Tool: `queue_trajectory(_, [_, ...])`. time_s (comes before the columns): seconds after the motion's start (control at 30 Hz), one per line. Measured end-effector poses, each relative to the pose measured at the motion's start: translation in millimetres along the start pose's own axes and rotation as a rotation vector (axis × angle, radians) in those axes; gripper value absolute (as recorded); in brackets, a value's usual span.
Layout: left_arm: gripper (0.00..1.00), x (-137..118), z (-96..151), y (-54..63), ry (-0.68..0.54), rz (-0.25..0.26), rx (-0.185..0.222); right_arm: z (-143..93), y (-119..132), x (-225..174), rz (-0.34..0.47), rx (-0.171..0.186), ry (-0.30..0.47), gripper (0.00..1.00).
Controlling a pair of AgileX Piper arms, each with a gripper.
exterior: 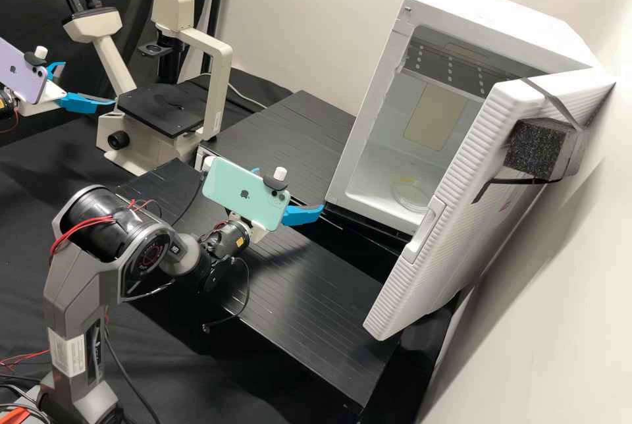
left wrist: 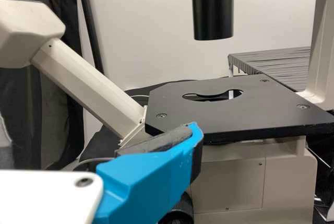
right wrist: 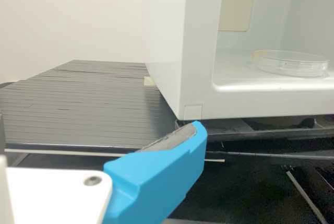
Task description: Take out the petri dish and place it under the microscope.
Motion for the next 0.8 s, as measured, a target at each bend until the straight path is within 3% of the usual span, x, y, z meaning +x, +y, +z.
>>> queue_trajectory(0.33, [1.0,0,0,0.0,0.0,0.0,0.0,1,0,-2,0.003,0.0,-0.001,1.0])
queue_trajectory(0.43, [1.0,0,0,0.0,0.0,0.0,0.0,7,2,-10,0.008,-0.02,0.003,1.0])
queue_trajectory(0.8, [1.0,0,0,0.0,0.0,0.0,0.0,42,50,-41,0.197,-0.013,0.01,1.0])
